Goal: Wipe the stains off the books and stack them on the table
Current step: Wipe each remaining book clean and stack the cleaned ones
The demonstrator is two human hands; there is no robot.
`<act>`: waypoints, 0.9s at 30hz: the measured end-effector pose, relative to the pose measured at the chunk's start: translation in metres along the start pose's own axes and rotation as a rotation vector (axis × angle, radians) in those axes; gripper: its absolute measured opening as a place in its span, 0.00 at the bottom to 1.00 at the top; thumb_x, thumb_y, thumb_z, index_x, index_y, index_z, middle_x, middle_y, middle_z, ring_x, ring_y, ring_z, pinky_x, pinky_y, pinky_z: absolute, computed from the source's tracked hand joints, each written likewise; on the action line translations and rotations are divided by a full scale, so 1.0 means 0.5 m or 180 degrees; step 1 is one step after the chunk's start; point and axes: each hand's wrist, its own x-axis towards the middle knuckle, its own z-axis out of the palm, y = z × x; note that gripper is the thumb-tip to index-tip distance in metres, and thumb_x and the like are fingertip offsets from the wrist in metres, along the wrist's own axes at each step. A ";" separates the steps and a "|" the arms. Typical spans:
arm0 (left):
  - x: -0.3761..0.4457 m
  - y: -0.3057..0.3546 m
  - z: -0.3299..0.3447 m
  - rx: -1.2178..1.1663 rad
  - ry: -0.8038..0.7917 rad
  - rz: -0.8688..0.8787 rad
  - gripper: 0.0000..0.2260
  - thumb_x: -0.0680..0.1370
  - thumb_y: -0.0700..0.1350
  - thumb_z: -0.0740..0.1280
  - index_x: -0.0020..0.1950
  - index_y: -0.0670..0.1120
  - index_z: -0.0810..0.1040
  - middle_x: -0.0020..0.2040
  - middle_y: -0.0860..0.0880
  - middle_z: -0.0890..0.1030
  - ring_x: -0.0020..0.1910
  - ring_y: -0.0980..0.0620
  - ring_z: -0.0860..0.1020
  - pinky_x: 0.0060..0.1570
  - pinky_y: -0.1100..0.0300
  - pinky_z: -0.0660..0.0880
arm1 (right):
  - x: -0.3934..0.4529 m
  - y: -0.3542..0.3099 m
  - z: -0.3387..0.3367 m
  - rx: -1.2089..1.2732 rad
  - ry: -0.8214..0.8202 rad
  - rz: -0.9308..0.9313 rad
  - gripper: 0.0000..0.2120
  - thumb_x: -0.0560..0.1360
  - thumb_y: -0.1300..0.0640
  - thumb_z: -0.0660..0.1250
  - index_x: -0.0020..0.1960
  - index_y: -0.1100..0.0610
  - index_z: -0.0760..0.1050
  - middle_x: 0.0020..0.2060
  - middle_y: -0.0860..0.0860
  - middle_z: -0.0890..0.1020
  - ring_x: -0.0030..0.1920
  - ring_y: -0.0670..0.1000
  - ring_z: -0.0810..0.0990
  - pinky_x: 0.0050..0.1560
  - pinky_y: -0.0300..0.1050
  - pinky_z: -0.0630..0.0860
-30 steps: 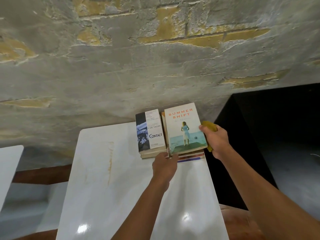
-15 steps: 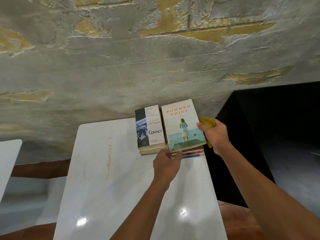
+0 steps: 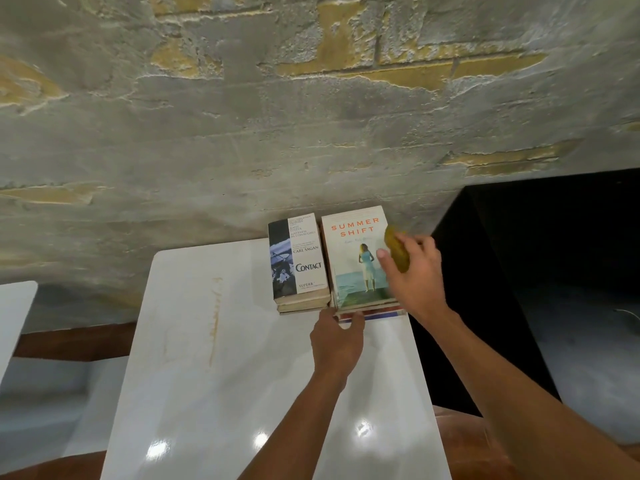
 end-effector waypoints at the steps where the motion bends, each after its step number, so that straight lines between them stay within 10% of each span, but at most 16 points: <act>1: 0.003 0.002 0.001 -0.0076 0.0033 -0.0060 0.17 0.80 0.51 0.69 0.68 0.50 0.75 0.62 0.53 0.80 0.54 0.56 0.75 0.54 0.60 0.74 | -0.007 -0.006 0.003 -0.0177 -0.0296 -0.0270 0.24 0.81 0.43 0.61 0.74 0.50 0.69 0.66 0.50 0.67 0.64 0.48 0.63 0.58 0.43 0.71; 9: 0.022 -0.008 0.006 -0.0392 -0.0070 -0.0230 0.09 0.82 0.42 0.61 0.56 0.46 0.80 0.48 0.51 0.82 0.45 0.54 0.78 0.38 0.63 0.71 | -0.064 -0.019 0.051 -0.1266 -0.1426 -0.1628 0.25 0.81 0.46 0.64 0.76 0.50 0.65 0.72 0.47 0.68 0.63 0.52 0.63 0.66 0.48 0.70; 18: 0.022 -0.020 0.004 -0.0786 -0.0325 -0.0245 0.17 0.84 0.38 0.57 0.66 0.50 0.79 0.59 0.53 0.81 0.54 0.54 0.77 0.50 0.64 0.72 | -0.037 -0.040 0.055 -0.1178 -0.1429 -0.1067 0.20 0.81 0.50 0.65 0.72 0.50 0.71 0.68 0.48 0.68 0.60 0.54 0.63 0.65 0.48 0.67; 27: 0.032 -0.037 -0.006 -0.1175 -0.0442 -0.0333 0.09 0.82 0.45 0.62 0.54 0.54 0.81 0.56 0.50 0.84 0.51 0.52 0.81 0.52 0.58 0.77 | -0.034 -0.045 0.044 0.0278 -0.0625 0.0065 0.12 0.79 0.58 0.68 0.62 0.56 0.79 0.59 0.51 0.77 0.57 0.48 0.75 0.59 0.45 0.75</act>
